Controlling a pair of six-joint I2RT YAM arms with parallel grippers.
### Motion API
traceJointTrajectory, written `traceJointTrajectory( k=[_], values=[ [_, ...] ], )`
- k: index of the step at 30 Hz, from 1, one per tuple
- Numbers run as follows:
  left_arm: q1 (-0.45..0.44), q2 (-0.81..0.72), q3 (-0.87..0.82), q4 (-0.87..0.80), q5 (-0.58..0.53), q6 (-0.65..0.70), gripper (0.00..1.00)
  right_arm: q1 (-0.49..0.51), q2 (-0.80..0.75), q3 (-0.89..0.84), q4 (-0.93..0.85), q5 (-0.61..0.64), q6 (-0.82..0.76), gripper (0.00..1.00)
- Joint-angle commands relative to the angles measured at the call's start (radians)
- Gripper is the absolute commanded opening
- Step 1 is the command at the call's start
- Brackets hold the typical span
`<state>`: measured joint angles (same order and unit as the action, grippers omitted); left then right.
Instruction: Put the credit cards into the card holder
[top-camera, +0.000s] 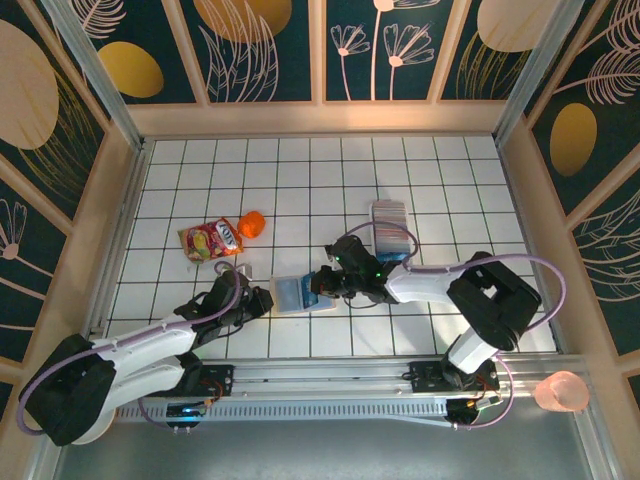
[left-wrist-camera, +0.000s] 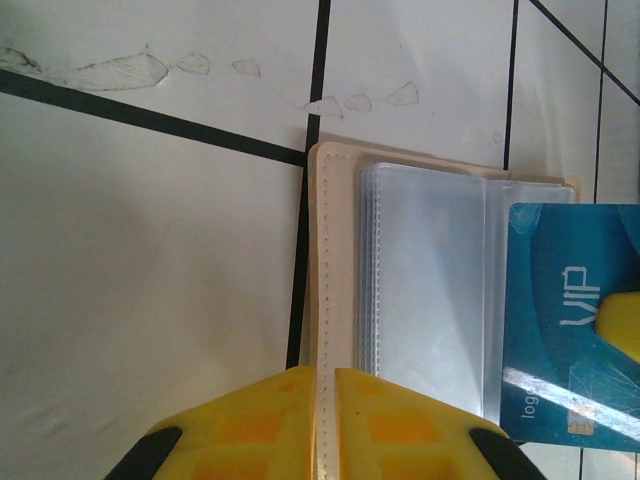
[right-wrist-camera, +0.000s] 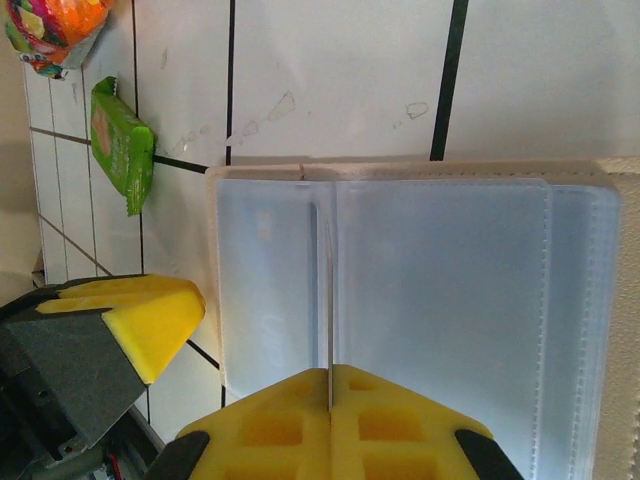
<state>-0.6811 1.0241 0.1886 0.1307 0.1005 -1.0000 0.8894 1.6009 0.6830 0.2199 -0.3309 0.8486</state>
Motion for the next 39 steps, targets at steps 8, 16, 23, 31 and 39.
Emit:
traceJointTrajectory(
  k=[8, 16, 23, 31, 39],
  values=[
    [-0.005, 0.037, -0.003, 0.036, 0.019, 0.012, 0.13, 0.014, 0.039, 0.036, 0.055, 0.016, 0.017, 0.00],
    [-0.005, 0.043, -0.005, 0.043, 0.024, 0.012, 0.13, 0.022, 0.055, 0.033, 0.073, 0.018, 0.029, 0.00],
    [-0.005, 0.043, -0.004, 0.046, 0.025, 0.010, 0.12, 0.025, 0.058, 0.026, 0.069, 0.031, 0.040, 0.00],
    [-0.005, 0.043, -0.001, 0.049, 0.033, 0.008, 0.12, 0.032, 0.060, 0.020, 0.078, 0.028, 0.074, 0.00],
    [-0.004, 0.066, 0.003, 0.058, 0.045, 0.014, 0.10, 0.037, 0.071, 0.012, 0.087, 0.043, 0.117, 0.00]
  ],
)
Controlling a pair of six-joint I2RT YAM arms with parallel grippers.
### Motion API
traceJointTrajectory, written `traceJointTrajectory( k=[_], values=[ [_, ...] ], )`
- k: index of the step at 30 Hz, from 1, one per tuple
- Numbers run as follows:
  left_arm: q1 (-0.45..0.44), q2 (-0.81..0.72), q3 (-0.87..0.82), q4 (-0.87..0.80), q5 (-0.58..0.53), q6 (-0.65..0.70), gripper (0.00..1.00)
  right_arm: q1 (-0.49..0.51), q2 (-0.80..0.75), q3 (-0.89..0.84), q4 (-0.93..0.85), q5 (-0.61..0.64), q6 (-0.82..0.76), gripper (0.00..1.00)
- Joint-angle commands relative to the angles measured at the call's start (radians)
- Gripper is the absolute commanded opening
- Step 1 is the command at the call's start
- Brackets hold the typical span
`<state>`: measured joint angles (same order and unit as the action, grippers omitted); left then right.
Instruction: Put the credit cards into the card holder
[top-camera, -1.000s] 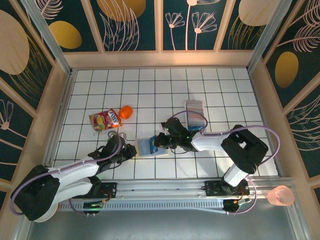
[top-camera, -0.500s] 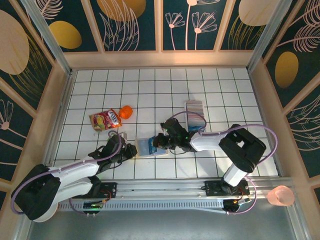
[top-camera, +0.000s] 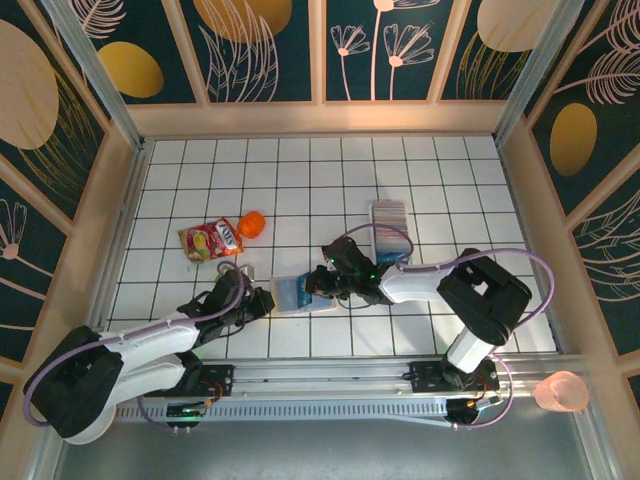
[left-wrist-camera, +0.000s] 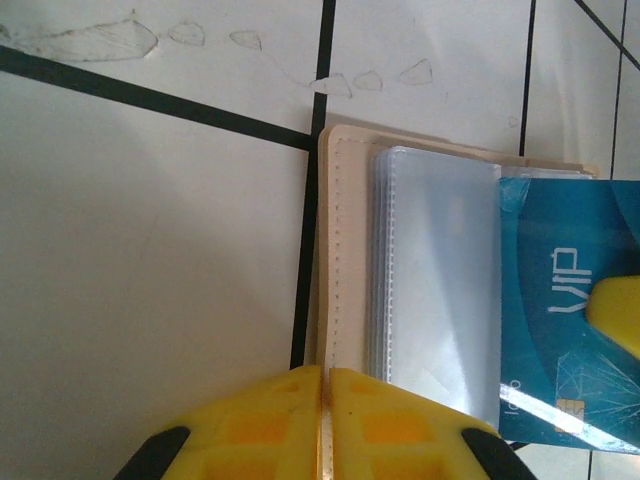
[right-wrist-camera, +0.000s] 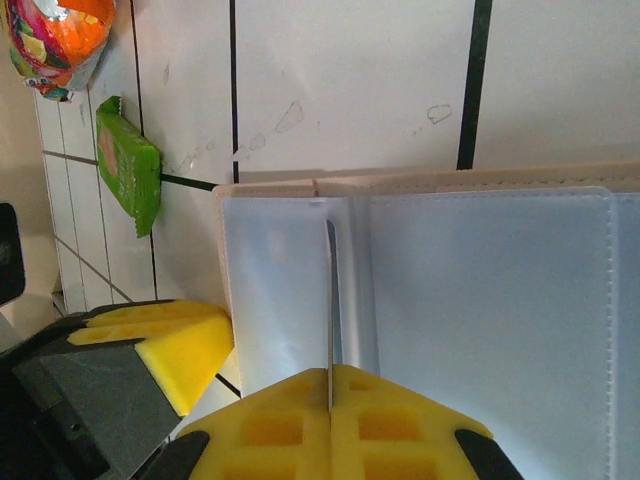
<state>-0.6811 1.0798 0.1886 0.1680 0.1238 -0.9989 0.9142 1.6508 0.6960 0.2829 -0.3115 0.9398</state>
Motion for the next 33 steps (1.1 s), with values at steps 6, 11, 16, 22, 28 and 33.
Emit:
traceJointTrajectory(
  k=[6, 11, 16, 22, 28, 33],
  values=[
    [-0.004, 0.008, -0.003, 0.023, 0.021, 0.010, 0.10, 0.017, 0.018, -0.001, 0.008, 0.021, 0.027, 0.00],
    [-0.006, 0.005, -0.009, 0.022, 0.017, 0.012, 0.10, 0.025, 0.013, -0.001, 0.011, 0.011, 0.023, 0.00],
    [-0.005, 0.005, -0.015, 0.027, 0.012, 0.012, 0.10, 0.031, 0.012, 0.006, 0.031, -0.007, 0.034, 0.00],
    [-0.005, 0.011, -0.017, 0.029, 0.013, 0.014, 0.10, 0.038, 0.013, 0.008, 0.058, -0.018, 0.047, 0.00],
    [-0.005, 0.006, -0.019, 0.028, 0.014, 0.017, 0.10, 0.038, 0.027, 0.036, -0.027, 0.029, 0.005, 0.11],
    [-0.005, -0.004, -0.021, 0.026, 0.015, 0.016, 0.10, 0.037, 0.026, 0.104, -0.187, 0.109, -0.074, 0.32]
  ],
)
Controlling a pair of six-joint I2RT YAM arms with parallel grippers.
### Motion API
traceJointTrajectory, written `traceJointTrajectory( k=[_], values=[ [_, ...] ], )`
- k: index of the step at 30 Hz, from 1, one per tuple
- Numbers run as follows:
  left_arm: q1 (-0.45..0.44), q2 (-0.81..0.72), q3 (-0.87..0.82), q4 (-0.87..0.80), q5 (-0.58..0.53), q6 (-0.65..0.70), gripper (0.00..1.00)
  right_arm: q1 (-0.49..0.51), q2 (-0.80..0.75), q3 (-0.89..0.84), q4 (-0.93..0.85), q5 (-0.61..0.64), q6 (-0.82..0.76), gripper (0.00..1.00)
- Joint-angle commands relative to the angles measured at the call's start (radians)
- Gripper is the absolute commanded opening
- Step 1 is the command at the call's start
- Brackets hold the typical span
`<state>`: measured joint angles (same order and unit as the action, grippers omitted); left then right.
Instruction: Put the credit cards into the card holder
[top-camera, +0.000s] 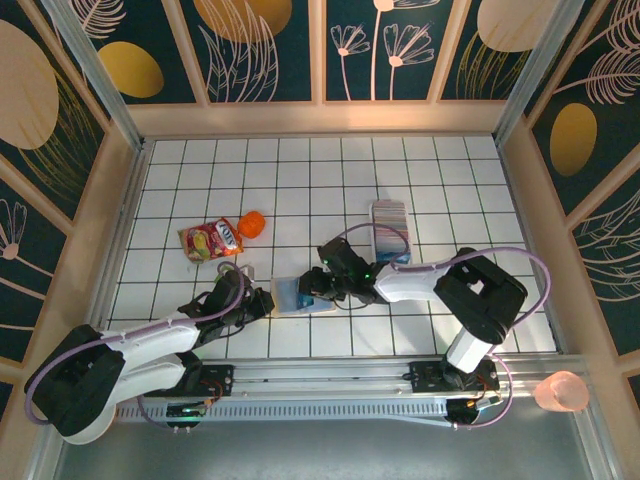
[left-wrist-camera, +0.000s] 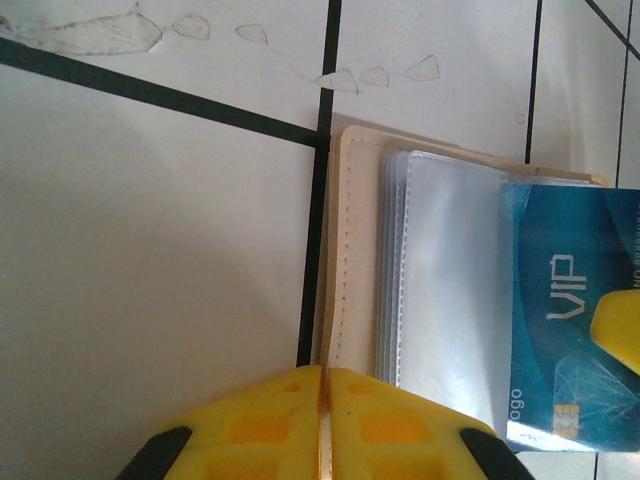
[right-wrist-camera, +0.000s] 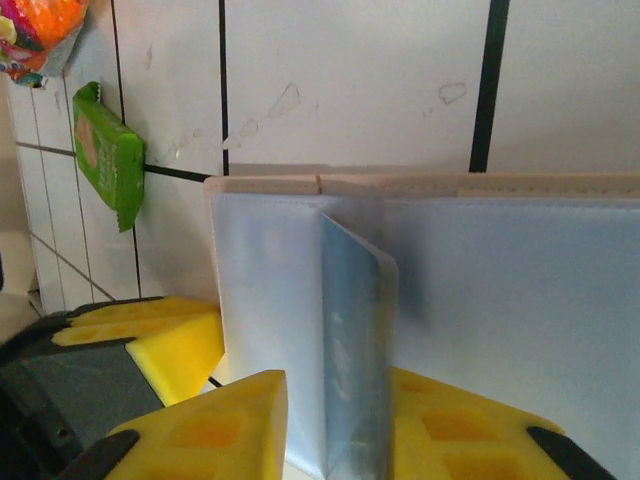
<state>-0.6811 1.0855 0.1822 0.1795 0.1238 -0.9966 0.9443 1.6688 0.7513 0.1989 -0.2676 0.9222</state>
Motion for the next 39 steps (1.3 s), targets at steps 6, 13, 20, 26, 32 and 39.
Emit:
traceJointTrajectory(
  k=[6, 13, 20, 26, 32, 39],
  values=[
    [-0.005, -0.019, -0.023, 0.015, 0.013, 0.011, 0.08, 0.008, 0.032, 0.109, -0.201, 0.082, -0.108, 0.36],
    [-0.005, -0.029, -0.027, 0.015, 0.012, 0.008, 0.08, 0.024, 0.059, 0.146, -0.262, 0.111, -0.132, 0.32],
    [-0.004, -0.024, -0.031, 0.027, 0.019, 0.007, 0.03, 0.054, 0.088, 0.188, -0.293, 0.126, -0.144, 0.30],
    [-0.005, -0.026, -0.035, 0.030, 0.021, 0.006, 0.03, 0.074, 0.107, 0.237, -0.340, 0.152, -0.167, 0.30],
    [-0.005, -0.038, -0.041, 0.026, 0.017, 0.006, 0.04, 0.077, 0.076, 0.254, -0.425, 0.258, -0.184, 0.38],
    [-0.005, -0.042, -0.040, 0.027, 0.014, 0.002, 0.04, 0.077, 0.077, 0.257, -0.464, 0.280, -0.195, 0.41]
  ],
)
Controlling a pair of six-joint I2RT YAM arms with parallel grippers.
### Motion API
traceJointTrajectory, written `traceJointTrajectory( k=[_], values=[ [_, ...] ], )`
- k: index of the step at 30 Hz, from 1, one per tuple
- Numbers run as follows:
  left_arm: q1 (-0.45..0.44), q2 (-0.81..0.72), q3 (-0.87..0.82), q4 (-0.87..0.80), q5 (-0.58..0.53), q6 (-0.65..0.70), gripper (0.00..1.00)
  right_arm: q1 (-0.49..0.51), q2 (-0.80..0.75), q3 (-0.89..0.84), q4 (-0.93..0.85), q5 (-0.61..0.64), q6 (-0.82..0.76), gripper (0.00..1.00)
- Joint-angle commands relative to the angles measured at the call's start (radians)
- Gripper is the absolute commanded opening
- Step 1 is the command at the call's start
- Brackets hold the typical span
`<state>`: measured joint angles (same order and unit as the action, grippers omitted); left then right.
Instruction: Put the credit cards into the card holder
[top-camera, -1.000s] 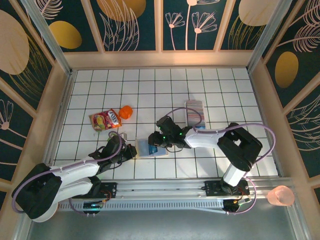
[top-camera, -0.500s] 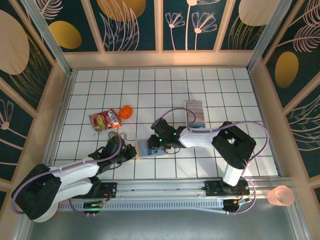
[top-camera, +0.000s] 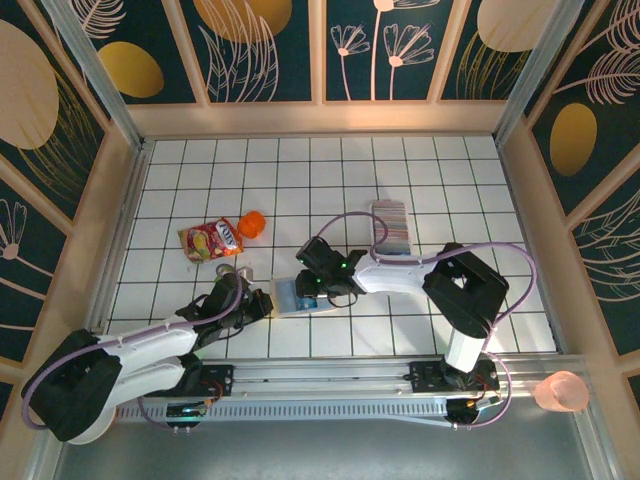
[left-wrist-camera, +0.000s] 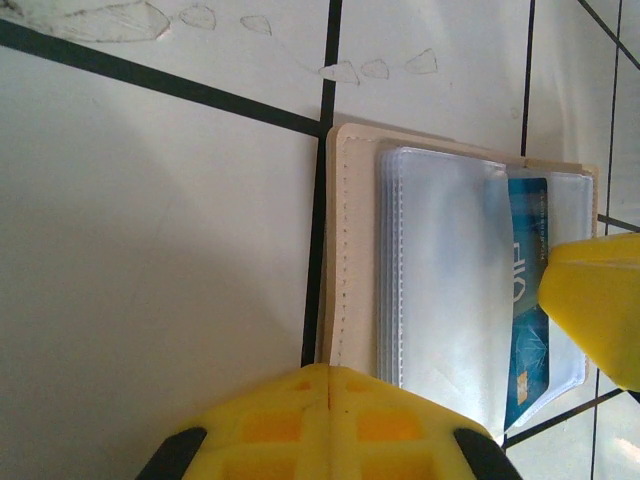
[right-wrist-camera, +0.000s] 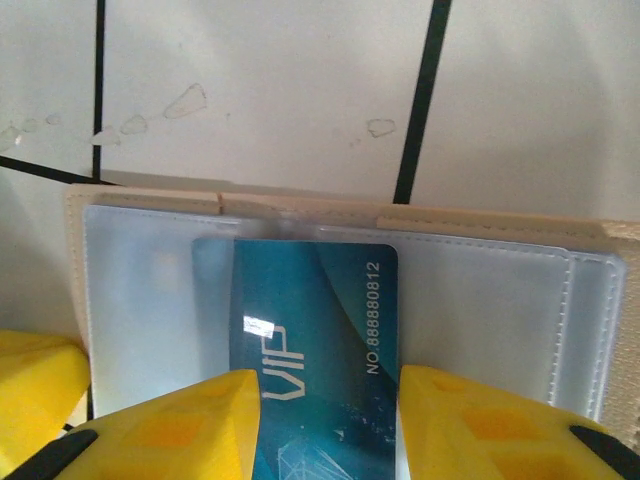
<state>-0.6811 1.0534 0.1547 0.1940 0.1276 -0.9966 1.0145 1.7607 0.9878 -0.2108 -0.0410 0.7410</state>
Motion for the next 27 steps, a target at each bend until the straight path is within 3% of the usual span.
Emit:
traceJointTrajectory(
  k=[1, 5, 18, 27],
  values=[
    [-0.006, -0.011, -0.012, 0.012, 0.010, 0.004, 0.04, 0.009, -0.013, 0.022, -0.052, 0.053, -0.014, 0.40],
    [-0.005, -0.015, -0.011, 0.007, 0.010, 0.004, 0.04, 0.017, 0.003, 0.034, -0.044, 0.041, -0.019, 0.36],
    [-0.005, -0.016, -0.016, 0.009, 0.010, 0.003, 0.04, 0.039, 0.041, 0.067, -0.038, 0.008, -0.018, 0.34],
    [-0.005, -0.025, -0.014, 0.001, 0.010, 0.003, 0.03, 0.049, -0.055, -0.011, 0.000, 0.036, 0.009, 0.38]
  ],
)
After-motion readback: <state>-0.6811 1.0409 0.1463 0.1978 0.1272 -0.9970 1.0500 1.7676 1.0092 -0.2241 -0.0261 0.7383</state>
